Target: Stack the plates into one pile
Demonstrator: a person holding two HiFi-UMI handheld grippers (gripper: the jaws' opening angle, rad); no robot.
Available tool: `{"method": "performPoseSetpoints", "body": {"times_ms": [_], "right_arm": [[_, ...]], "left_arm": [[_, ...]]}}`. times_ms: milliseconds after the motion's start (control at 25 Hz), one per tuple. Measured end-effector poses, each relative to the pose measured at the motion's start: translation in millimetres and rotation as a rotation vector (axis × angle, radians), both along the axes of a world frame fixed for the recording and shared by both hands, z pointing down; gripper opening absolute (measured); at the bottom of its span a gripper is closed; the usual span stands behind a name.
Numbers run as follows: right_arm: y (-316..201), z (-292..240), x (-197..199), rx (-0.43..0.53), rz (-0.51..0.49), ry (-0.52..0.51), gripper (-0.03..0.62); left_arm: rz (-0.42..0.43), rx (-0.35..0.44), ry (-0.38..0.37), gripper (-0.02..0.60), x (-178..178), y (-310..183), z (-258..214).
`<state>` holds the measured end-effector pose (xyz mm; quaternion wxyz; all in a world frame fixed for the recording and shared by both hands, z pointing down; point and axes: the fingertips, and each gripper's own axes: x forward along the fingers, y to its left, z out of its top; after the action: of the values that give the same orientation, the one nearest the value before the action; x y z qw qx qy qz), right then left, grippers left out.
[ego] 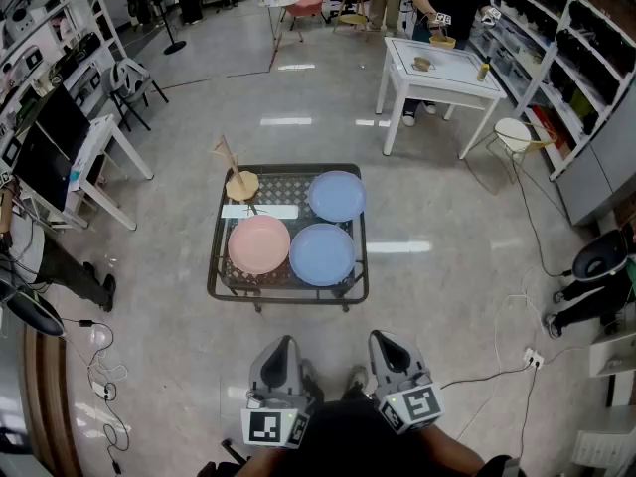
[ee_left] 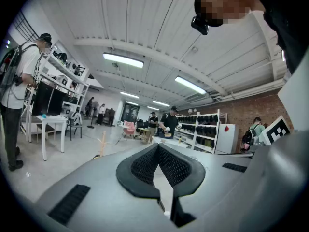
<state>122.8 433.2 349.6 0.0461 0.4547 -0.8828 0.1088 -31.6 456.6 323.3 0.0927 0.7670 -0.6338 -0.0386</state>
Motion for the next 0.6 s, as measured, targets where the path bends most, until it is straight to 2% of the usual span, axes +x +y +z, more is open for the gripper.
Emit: {"method": "performPoseSetpoints", "body": {"times_ms": [280, 480, 600], "right_arm": [[5, 1, 4, 0.001, -0.007, -0.005, 0.009], [5, 2, 9, -0.008, -0.01, -0.028, 0.009], [6, 2, 15, -0.014, -0.018, -0.03, 0.009]], "left_arm": [[0.006, 0.003, -0.018, 0.015, 6, 5, 2], [-0.005, -0.007, -0.001, 0.015, 13, 5, 4], [-0.014, -0.007, -0.021, 0.015, 17, 6, 2]]}}
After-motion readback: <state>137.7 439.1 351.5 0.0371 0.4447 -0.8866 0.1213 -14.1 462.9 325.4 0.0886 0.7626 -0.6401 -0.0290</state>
